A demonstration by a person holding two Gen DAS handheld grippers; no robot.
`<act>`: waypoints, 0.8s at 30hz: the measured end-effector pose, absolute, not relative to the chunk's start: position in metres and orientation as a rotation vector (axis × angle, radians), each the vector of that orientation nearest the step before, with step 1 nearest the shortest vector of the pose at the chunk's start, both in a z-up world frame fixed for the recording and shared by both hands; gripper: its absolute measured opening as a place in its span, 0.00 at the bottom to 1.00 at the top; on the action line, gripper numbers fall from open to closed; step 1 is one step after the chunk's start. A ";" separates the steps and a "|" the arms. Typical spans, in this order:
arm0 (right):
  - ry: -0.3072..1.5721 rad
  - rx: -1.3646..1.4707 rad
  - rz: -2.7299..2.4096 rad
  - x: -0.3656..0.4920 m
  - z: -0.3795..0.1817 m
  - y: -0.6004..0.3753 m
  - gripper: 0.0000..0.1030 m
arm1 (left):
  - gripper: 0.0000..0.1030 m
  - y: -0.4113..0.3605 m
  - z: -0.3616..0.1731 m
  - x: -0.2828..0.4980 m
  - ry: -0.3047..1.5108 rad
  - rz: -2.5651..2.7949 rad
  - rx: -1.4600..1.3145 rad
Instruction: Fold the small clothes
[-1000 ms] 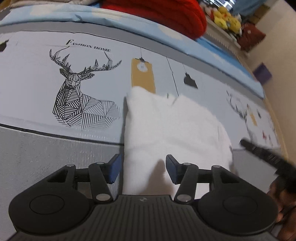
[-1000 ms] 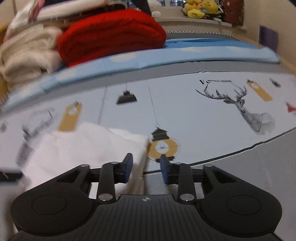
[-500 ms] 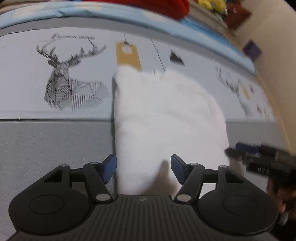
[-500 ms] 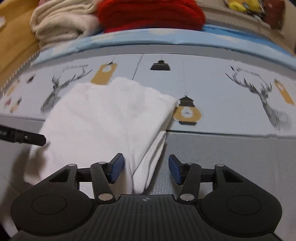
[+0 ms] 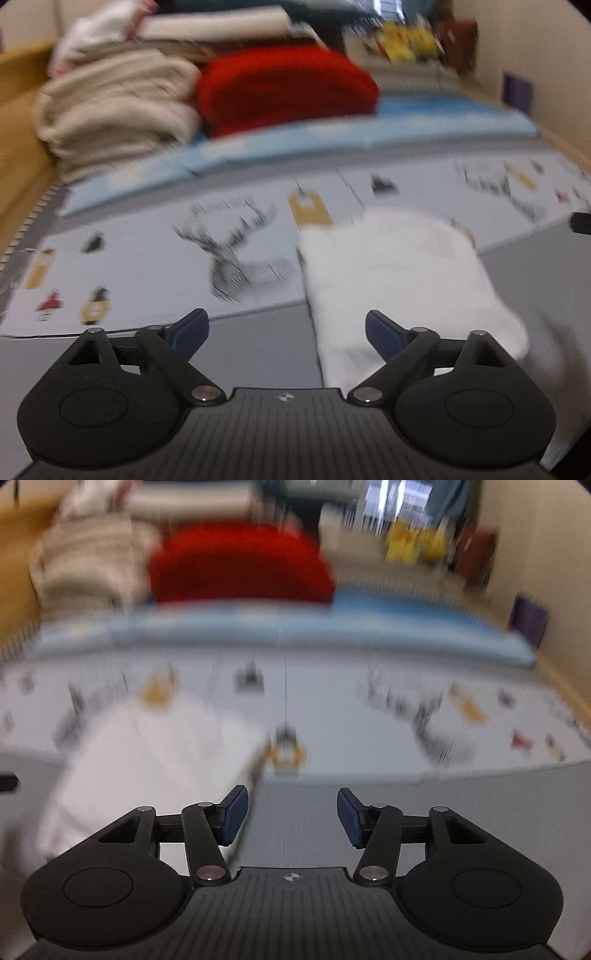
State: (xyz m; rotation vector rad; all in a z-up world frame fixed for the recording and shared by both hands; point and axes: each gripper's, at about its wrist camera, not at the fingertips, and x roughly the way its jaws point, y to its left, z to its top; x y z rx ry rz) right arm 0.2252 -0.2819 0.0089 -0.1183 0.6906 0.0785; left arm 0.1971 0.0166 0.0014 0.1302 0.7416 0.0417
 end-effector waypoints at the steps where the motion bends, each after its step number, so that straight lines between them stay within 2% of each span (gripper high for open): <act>1: 0.638 -0.089 0.082 0.211 0.022 -0.283 0.57 | 1.00 0.016 0.011 0.183 0.708 0.067 0.111; 8: 0.439 0.019 0.122 0.110 0.064 -0.289 0.77 | 1.00 -0.011 0.048 0.089 0.585 0.074 0.028; 12: 0.417 0.015 0.114 0.073 0.054 -0.289 0.78 | 1.00 -0.029 0.030 0.043 0.528 0.022 0.053; 15: 0.459 0.015 0.104 0.071 0.045 -0.286 0.78 | 1.00 -0.041 0.011 0.048 0.616 0.000 0.092; 19: 0.437 -0.004 0.059 0.071 0.045 -0.283 0.78 | 1.00 -0.044 0.005 0.054 0.595 0.037 0.080; 24: 0.547 -0.027 0.018 0.089 0.030 -0.277 0.78 | 1.00 -0.029 -0.006 0.071 0.698 0.067 -0.002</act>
